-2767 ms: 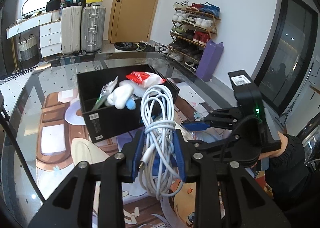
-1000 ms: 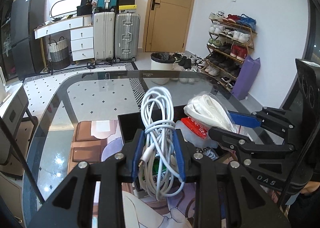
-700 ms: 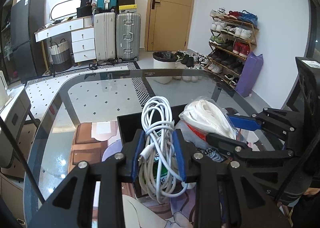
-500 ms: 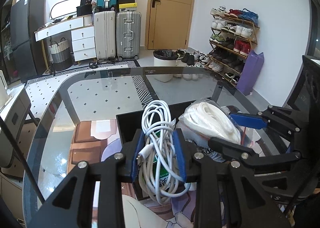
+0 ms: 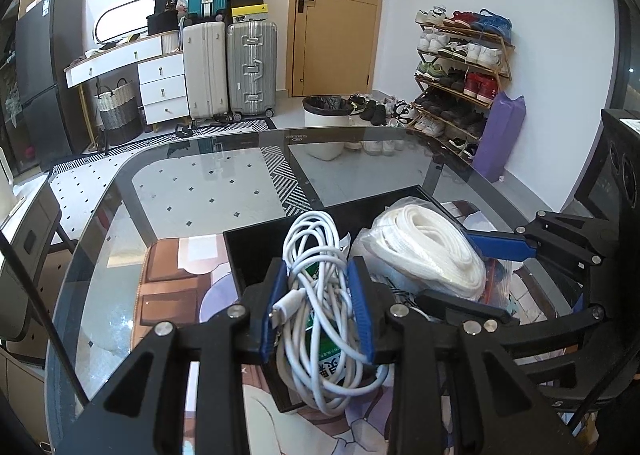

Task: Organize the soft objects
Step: 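Lower the cables and rope bag into the box and open both grippers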

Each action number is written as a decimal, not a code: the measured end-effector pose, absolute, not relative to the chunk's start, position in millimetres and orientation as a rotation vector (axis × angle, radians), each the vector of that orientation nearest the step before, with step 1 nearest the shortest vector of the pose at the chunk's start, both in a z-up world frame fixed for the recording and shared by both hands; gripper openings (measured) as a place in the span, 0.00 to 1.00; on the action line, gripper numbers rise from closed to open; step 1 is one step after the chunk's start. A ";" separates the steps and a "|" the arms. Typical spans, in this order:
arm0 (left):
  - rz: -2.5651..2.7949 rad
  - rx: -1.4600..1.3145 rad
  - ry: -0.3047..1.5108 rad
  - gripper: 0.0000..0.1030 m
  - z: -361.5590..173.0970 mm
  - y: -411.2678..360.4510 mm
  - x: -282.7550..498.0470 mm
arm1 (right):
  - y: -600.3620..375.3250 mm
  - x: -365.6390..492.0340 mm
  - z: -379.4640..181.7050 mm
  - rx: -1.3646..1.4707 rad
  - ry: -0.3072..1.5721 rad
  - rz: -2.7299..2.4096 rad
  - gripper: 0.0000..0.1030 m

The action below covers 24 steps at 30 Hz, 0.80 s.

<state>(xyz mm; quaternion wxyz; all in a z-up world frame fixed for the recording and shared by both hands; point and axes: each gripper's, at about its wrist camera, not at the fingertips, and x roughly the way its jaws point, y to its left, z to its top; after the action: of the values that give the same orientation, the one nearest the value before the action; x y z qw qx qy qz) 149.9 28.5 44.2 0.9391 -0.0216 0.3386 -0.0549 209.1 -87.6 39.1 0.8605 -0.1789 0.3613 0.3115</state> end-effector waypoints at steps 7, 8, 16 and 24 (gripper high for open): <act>-0.119 -0.024 0.693 0.30 44.1 27.7 148.2 | -89.0 204.2 38.8 -0.344 0.785 0.654 0.52; -0.119 -0.019 0.693 0.31 44.2 27.2 147.4 | -89.2 202.8 38.8 -0.341 0.789 0.656 0.52; -0.129 0.004 0.702 0.33 44.0 24.5 141.2 | -88.6 194.8 41.2 -0.335 0.815 0.670 0.52; -0.133 -0.001 0.688 0.48 54.7 28.7 127.6 | -98.9 176.8 54.5 -0.366 0.691 0.689 0.80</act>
<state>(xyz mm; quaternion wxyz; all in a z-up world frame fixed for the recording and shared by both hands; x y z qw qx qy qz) 127.6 28.7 54.7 0.9393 -0.0006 0.3368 -0.0653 176.8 -98.9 54.5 0.8673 -0.1750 0.3301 0.3289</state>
